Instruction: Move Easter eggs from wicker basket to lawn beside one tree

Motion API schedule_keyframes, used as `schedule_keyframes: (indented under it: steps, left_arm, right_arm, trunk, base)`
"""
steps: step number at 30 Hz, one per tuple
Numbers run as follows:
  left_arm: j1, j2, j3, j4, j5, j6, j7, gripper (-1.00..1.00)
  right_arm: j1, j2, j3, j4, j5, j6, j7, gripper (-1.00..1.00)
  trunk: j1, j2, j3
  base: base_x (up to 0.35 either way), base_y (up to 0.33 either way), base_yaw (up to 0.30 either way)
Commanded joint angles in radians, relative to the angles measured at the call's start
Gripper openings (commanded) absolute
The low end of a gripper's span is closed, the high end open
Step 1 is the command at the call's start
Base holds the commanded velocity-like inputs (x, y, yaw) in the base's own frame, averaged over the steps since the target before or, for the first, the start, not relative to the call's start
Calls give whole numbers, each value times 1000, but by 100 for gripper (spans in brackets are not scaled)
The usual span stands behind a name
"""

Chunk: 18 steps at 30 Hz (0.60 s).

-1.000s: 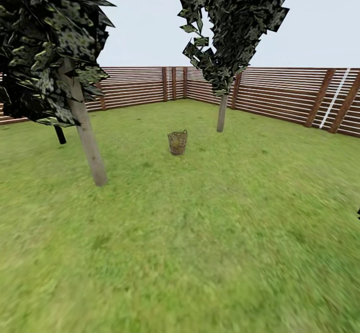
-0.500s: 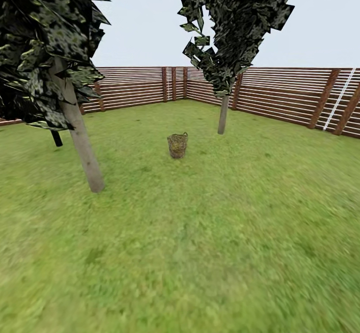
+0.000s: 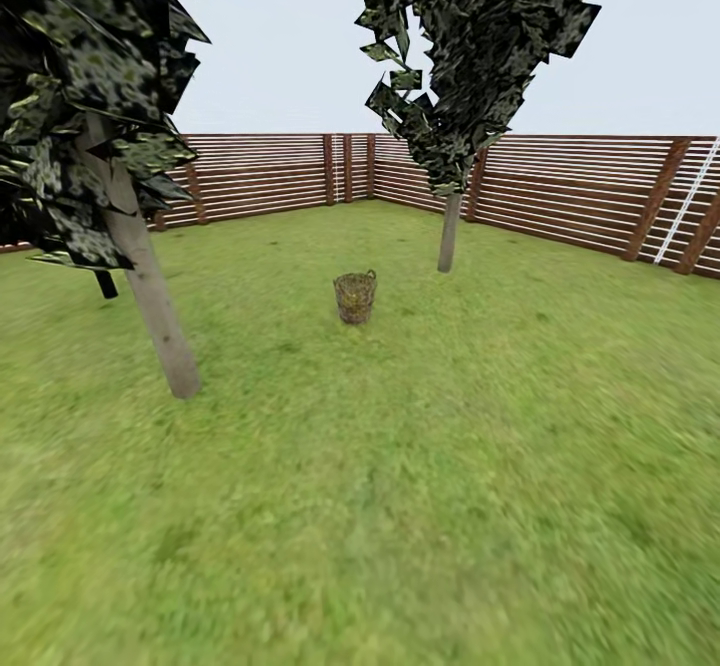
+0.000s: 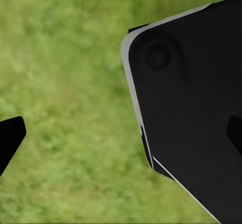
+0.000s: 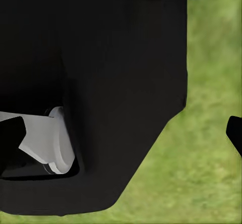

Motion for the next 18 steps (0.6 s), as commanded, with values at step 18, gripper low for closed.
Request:
schedule_keyframes:
  steps: [18]
  left_arm:
    - [0, 0, -8, 0, -6, -3, 7, 100]
  right_arm:
    - [0, 0, -9, 2, -5, -34, 0, 100]
  trunk:
    - [1, -1, -1]
  base:
    - [340, 0, 0]
